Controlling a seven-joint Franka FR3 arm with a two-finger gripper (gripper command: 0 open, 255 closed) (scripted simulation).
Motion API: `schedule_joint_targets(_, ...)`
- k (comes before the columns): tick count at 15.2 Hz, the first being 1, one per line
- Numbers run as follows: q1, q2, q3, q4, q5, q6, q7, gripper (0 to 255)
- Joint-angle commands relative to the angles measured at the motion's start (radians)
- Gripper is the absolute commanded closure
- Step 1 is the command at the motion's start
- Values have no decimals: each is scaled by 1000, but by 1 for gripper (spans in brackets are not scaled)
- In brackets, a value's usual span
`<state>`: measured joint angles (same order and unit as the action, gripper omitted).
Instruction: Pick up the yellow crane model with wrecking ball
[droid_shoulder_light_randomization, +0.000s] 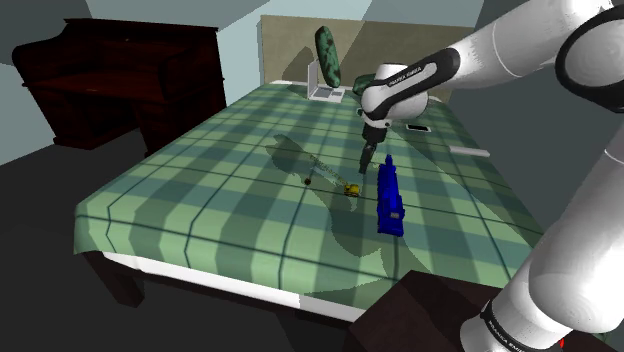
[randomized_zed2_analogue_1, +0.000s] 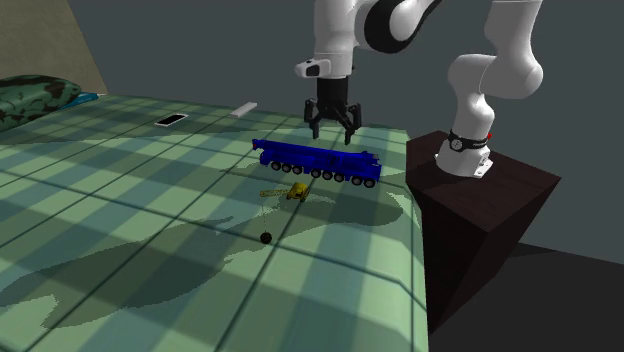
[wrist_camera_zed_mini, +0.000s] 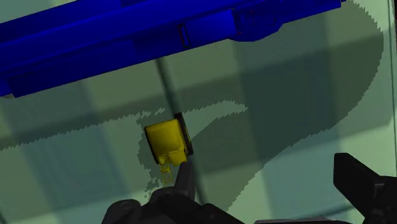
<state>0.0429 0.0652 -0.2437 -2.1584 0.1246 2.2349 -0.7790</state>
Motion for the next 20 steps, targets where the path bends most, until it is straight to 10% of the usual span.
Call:
schedule_joint_targets(1, -5, 79, 3, 53, 32, 34, -54, 0)
schedule_joint_targets(11, -67, 456, 67, 425, 140, 88, -250, 0)
schedule_joint_targets(20, -78, 534, 84, 434, 163, 158, -275, 0)
